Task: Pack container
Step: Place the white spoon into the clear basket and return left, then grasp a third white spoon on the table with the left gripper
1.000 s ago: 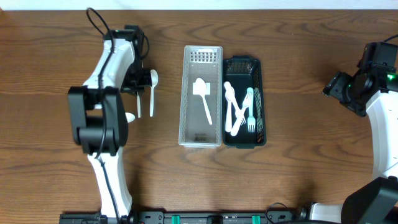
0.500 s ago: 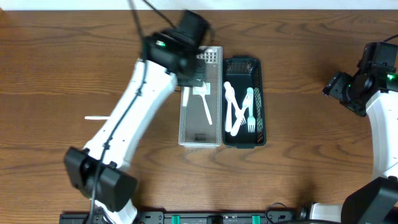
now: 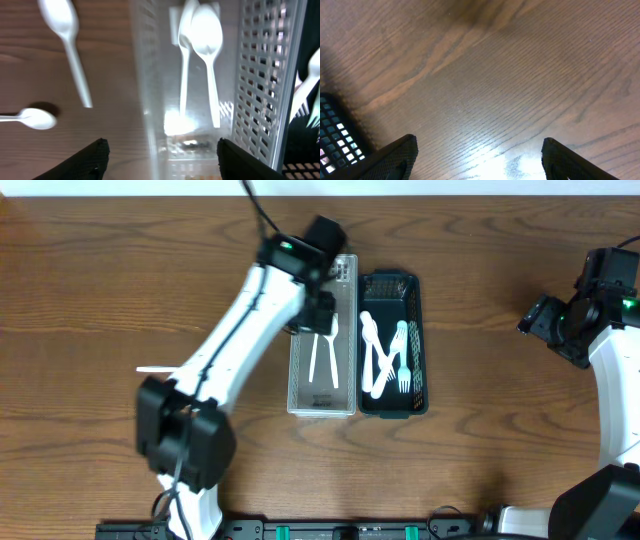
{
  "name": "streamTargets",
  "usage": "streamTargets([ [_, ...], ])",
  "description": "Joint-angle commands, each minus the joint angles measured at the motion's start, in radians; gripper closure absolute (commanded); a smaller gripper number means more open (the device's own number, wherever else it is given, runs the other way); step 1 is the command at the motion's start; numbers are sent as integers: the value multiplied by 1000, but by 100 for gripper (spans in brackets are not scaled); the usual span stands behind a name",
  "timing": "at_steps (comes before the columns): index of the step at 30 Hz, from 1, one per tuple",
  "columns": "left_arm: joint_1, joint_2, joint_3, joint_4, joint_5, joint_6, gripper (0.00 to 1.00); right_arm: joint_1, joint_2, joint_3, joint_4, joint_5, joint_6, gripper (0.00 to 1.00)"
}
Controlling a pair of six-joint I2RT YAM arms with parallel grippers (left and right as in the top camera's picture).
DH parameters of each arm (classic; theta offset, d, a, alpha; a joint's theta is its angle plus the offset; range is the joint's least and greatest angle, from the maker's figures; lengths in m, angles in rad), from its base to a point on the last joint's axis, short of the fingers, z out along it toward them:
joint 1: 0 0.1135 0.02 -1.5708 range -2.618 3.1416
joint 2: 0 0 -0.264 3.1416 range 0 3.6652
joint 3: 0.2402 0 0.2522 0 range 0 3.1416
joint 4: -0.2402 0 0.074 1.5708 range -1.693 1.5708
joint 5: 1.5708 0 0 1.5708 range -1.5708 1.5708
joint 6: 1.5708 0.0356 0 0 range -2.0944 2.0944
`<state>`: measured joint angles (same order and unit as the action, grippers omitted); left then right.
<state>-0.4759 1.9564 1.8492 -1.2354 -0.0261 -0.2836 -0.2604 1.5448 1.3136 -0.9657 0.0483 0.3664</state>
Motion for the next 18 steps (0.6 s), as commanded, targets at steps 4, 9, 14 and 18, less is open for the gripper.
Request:
streamTargets([
  [4,184,-77,26,5,-20,147,27,-7,5,0,1,0,2,17],
  [9,310,4,-24,64,-19,221,27,-7,5,0,1,0,2,17],
  [14,371,117,-26,107,-9,275,27,-7,5,0,3,0,2,16],
  [18,377,192,-26,151,-8,363,27,-7,5,0,10,0,2,16],
])
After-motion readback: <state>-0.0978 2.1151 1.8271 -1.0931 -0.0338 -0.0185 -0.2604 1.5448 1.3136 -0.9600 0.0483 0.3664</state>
